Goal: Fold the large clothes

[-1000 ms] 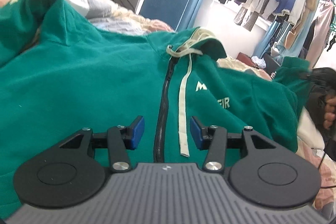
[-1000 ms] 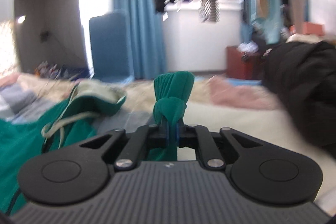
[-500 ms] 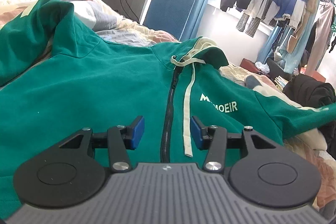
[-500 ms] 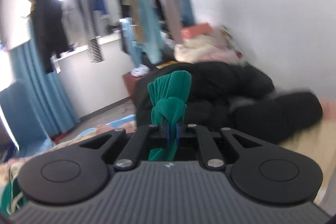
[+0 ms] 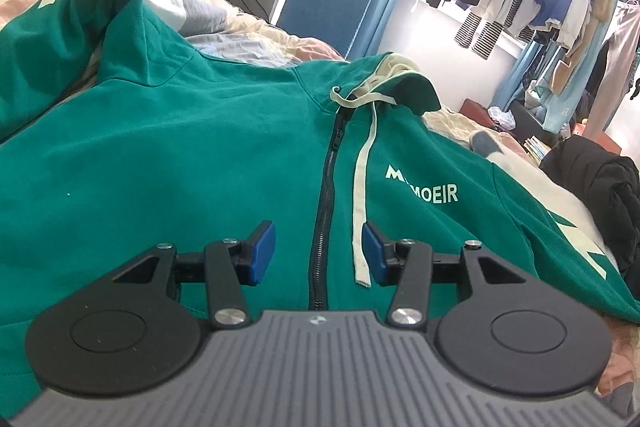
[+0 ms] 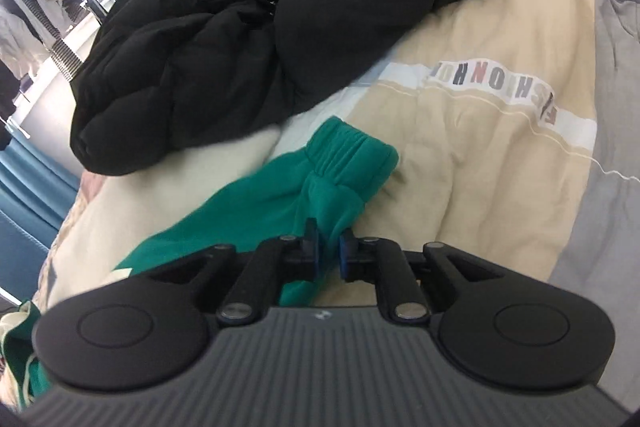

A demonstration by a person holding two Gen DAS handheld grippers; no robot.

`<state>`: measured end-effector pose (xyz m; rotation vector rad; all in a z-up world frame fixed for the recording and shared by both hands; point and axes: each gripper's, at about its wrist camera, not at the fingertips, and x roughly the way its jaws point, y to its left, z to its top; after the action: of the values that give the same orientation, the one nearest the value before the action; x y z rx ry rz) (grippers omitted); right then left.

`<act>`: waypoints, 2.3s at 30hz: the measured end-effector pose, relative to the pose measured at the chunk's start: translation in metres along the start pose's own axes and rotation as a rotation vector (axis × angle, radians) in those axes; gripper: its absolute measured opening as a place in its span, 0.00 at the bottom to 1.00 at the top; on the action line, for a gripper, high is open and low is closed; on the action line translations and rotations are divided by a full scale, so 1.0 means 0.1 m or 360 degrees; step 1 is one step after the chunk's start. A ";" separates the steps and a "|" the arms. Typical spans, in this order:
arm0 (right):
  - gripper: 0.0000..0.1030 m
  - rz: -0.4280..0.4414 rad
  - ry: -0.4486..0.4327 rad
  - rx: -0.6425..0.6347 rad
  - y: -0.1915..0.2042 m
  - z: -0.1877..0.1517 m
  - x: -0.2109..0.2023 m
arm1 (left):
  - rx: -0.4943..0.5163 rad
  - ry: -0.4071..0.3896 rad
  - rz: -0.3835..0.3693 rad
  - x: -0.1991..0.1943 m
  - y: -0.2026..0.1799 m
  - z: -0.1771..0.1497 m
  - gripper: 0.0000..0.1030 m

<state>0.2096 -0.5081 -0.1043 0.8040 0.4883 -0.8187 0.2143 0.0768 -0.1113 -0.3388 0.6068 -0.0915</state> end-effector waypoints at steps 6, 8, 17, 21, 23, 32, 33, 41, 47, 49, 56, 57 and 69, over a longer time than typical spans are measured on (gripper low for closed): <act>0.45 -0.0092 -0.0066 -0.0223 0.25 -0.17 -0.22 | -0.0008 0.0004 0.0007 -0.02 0.03 0.03 0.52; 0.76 -0.0028 -0.0119 -0.0247 0.26 -0.16 -0.36 | -0.0008 0.0000 0.0014 -0.03 0.04 0.04 0.52; 0.79 0.0261 -0.0265 -0.0663 0.57 -0.36 -1.07 | 0.0000 -0.0029 0.0036 -0.09 0.07 0.06 0.53; 0.79 0.0533 -0.0236 -0.0875 0.82 -0.71 -1.46 | -0.0011 -0.0025 0.0062 -0.08 0.11 0.07 0.53; 0.79 0.0680 -0.0208 -0.0963 0.90 -0.99 -1.66 | -0.0009 -0.0021 0.0081 -0.06 0.12 0.07 0.53; 0.79 0.1206 0.0011 -0.1449 1.28 -1.96 -2.04 | 0.0096 0.0062 0.0142 0.11 0.03 -0.05 0.53; 0.79 0.1210 0.0059 -0.1498 1.31 -2.04 -2.00 | 0.0109 0.0075 0.0146 0.14 0.01 -0.06 0.53; 0.79 0.0967 0.0586 -0.1471 1.36 -2.31 -1.35 | 0.0192 0.0151 0.0165 0.33 -0.10 -0.16 0.53; 0.68 0.1089 0.0913 -0.1389 1.36 -2.47 -1.14 | 0.0231 0.0184 0.0170 0.41 -0.15 -0.18 0.53; 0.54 0.1095 0.0892 -0.1453 1.38 -2.55 -1.17 | 0.0240 0.0187 0.0167 0.42 -0.16 -0.18 0.53; 0.13 0.1148 0.0773 -0.1533 1.39 -2.42 -1.40 | 0.0214 0.0183 0.0120 0.31 -0.13 -0.14 0.53; 0.12 0.1148 0.0749 -0.1541 1.39 -2.40 -1.44 | 0.0218 0.0184 0.0109 0.29 -0.13 -0.14 0.53; 0.20 0.1016 0.0798 -0.1377 1.34 -2.35 -1.37 | 0.0251 0.0246 0.0036 0.21 -0.10 -0.14 0.53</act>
<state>0.2147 -0.2052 -0.0994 0.2920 0.8823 0.2255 0.2238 0.0594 -0.1303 -0.1727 0.7513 -0.1440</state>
